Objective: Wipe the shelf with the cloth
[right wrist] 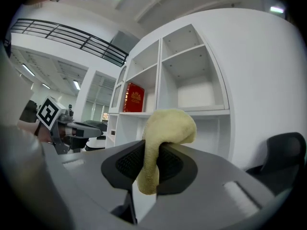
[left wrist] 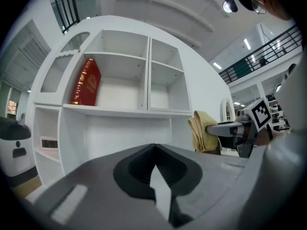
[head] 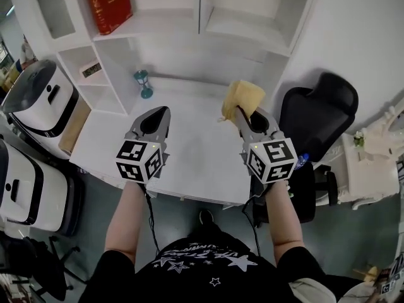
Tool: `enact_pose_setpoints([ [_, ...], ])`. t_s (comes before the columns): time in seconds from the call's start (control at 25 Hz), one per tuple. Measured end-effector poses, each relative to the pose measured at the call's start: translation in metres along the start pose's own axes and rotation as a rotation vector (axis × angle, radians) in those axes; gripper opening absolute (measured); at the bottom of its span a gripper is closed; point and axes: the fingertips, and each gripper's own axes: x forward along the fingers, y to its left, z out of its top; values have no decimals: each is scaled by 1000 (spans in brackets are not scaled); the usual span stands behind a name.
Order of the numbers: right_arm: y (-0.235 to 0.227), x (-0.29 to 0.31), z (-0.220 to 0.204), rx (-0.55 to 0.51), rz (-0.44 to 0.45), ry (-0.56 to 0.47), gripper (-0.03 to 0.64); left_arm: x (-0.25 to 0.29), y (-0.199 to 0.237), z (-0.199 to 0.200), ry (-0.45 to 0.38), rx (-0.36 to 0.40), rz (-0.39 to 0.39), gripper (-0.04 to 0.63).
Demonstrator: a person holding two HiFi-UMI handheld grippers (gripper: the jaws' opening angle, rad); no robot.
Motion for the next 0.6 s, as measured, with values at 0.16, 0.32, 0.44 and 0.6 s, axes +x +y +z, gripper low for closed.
enact_pose_setpoints([
  [0.16, -18, 23, 41, -36, 30, -56, 84, 31, 5, 30, -27, 24, 8, 2],
  [0.32, -26, 35, 94, -94, 91, -158, 84, 58, 5, 67, -65, 76, 11, 2],
  [0.44, -30, 45, 137, -166, 119, -235, 84, 74, 6, 101, -118, 124, 24, 2],
  [0.6, -48, 63, 174, -205, 94, -276, 84, 93, 8, 143, -177, 188, 38, 2],
])
